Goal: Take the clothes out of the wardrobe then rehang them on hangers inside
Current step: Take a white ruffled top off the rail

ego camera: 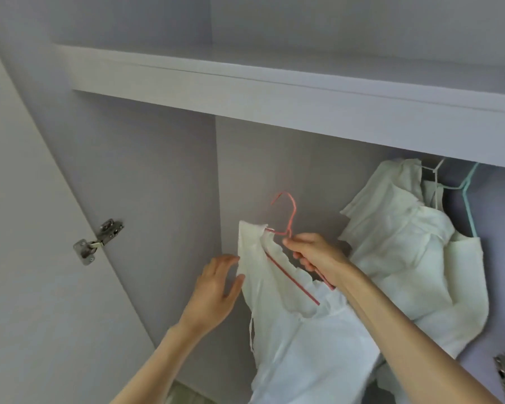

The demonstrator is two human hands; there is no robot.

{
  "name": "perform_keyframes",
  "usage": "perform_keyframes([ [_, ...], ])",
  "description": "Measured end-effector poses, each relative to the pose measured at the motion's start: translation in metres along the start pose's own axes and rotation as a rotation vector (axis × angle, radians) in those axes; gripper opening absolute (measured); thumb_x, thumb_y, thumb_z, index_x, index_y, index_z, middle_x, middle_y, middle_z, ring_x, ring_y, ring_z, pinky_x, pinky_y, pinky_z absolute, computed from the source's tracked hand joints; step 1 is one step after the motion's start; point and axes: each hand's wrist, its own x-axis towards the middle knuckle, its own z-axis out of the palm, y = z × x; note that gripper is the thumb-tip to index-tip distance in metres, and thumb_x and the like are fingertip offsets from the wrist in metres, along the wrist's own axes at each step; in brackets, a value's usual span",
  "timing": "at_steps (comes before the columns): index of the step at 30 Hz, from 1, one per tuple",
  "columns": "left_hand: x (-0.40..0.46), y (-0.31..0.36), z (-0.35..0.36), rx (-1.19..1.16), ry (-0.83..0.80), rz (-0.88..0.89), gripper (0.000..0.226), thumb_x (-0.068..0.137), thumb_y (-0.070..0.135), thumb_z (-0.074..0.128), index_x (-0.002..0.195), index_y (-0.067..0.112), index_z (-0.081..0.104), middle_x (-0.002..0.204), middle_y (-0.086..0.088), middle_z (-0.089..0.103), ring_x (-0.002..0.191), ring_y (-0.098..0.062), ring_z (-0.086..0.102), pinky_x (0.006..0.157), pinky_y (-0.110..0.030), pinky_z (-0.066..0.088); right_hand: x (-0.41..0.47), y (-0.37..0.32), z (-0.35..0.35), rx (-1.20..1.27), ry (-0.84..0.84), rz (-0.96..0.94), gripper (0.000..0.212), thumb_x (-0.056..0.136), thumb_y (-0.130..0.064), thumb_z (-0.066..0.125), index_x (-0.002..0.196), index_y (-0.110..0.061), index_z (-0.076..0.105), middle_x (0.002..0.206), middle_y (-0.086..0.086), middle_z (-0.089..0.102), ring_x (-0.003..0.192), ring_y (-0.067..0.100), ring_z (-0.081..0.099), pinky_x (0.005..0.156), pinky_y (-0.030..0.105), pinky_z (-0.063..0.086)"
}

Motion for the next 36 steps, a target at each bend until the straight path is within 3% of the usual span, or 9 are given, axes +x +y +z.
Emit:
perform_keyframes([
  [4, 0.001, -0.026, -0.030, 0.226, 0.072, 0.045, 0.068, 0.092, 0.064, 0.019, 0.133, 0.015, 0.042, 0.137, -0.010, 0.046, 0.127, -0.030, 0.041, 0.101, -0.041, 0.034, -0.004, 0.003, 0.023, -0.318, 0.214, -0.205, 0.041, 0.084, -0.038, 0.064, 0.066, -0.001, 0.065, 0.056, -0.002, 0.059, 0.049, 0.008, 0.044, 0.048, 0.018, 0.031],
  [7, 0.000, -0.031, -0.043, 0.369, 0.091, 0.152, 0.054, 0.095, 0.054, 0.026, 0.133, 0.017, 0.039, 0.139, -0.008, 0.042, 0.130, -0.030, 0.033, 0.107, -0.045, 0.032, -0.007, -0.001, 0.037, -0.312, 0.194, -0.398, 0.039, 0.081, -0.035, 0.068, 0.058, -0.004, 0.063, 0.057, 0.001, 0.065, 0.052, 0.010, 0.046, 0.052, 0.022, 0.032],
  [10, -0.002, -0.029, -0.054, 0.324, 0.114, 0.125, 0.044, 0.097, 0.054, 0.017, 0.117, 0.027, 0.046, 0.104, 0.000, 0.059, 0.095, -0.024, 0.056, 0.079, -0.035, 0.046, -0.010, -0.014, 0.052, -0.251, 0.121, -0.461, 0.036, 0.080, -0.029, 0.070, 0.058, -0.001, 0.064, 0.048, -0.006, 0.059, 0.044, 0.004, 0.038, 0.049, 0.020, 0.029],
  [12, -0.011, -0.033, -0.060, 0.252, 0.166, 0.047, 0.047, 0.097, 0.055, 0.015, 0.102, 0.026, 0.052, 0.085, 0.001, 0.056, 0.076, -0.023, 0.055, 0.066, -0.034, 0.047, -0.009, -0.018, 0.061, -0.231, 0.100, -0.478, 0.037, 0.080, -0.029, 0.070, 0.057, -0.001, 0.064, 0.040, -0.013, 0.052, 0.040, 0.005, 0.036, 0.046, 0.017, 0.026],
  [18, -0.072, -0.040, -0.069, 0.135, 0.401, -0.247, 0.038, 0.092, 0.046, 0.042, 0.085, 0.018, 0.066, 0.076, 0.006, 0.053, 0.074, -0.010, 0.048, 0.067, -0.022, 0.039, -0.001, -0.013, 0.104, -0.378, -0.103, -0.636, 0.045, 0.080, -0.042, 0.067, 0.051, -0.011, 0.052, 0.046, -0.002, 0.048, 0.047, 0.012, 0.035, 0.052, 0.027, 0.031],
  [24, -0.137, -0.027, -0.080, 0.179, 0.654, -0.546, 0.021, 0.088, 0.026, 0.061, 0.069, 0.017, 0.064, 0.064, 0.011, 0.052, 0.072, -0.007, 0.044, 0.069, -0.009, 0.034, 0.017, -0.012, 0.123, -0.605, -0.287, -0.893, 0.049, 0.080, -0.058, 0.043, 0.081, -0.018, 0.070, 0.079, -0.009, 0.064, 0.079, 0.012, 0.058, 0.074, 0.023, 0.042],
  [29, -0.190, -0.008, -0.084, 0.268, 0.819, -0.701, 0.024, 0.086, 0.031, 0.058, 0.067, 0.017, 0.062, 0.062, 0.008, 0.052, 0.070, -0.008, 0.044, 0.067, -0.013, 0.033, 0.015, 0.002, 0.151, -0.604, -0.440, -0.963, 0.058, 0.088, -0.054, 0.030, 0.118, -0.014, 0.061, 0.119, -0.007, 0.055, 0.114, 0.009, 0.047, 0.097, 0.019, 0.028],
  [31, -0.214, 0.000, -0.086, 0.299, 0.887, -0.755, 0.024, 0.087, 0.030, 0.060, 0.067, 0.017, 0.061, 0.062, 0.010, 0.051, 0.071, -0.005, 0.045, 0.066, -0.012, 0.033, 0.014, 0.005, 0.171, -0.579, -0.493, -0.920, 0.047, 0.097, -0.042, 0.031, 0.127, -0.014, 0.054, 0.128, -0.003, 0.051, 0.122, 0.014, 0.043, 0.100, 0.017, 0.023],
  [36, -0.267, 0.019, -0.099, 0.397, 1.008, -0.915, 0.022, 0.084, 0.022, 0.060, 0.062, 0.015, 0.058, 0.060, 0.012, 0.047, 0.067, -0.008, 0.042, 0.063, -0.018, 0.032, 0.001, 0.016, 0.225, -0.678, -0.759, -0.976, 0.040, 0.101, -0.027, 0.027, 0.130, -0.016, 0.052, 0.116, -0.006, 0.055, 0.110, 0.014, 0.045, 0.093, 0.010, 0.019],
])
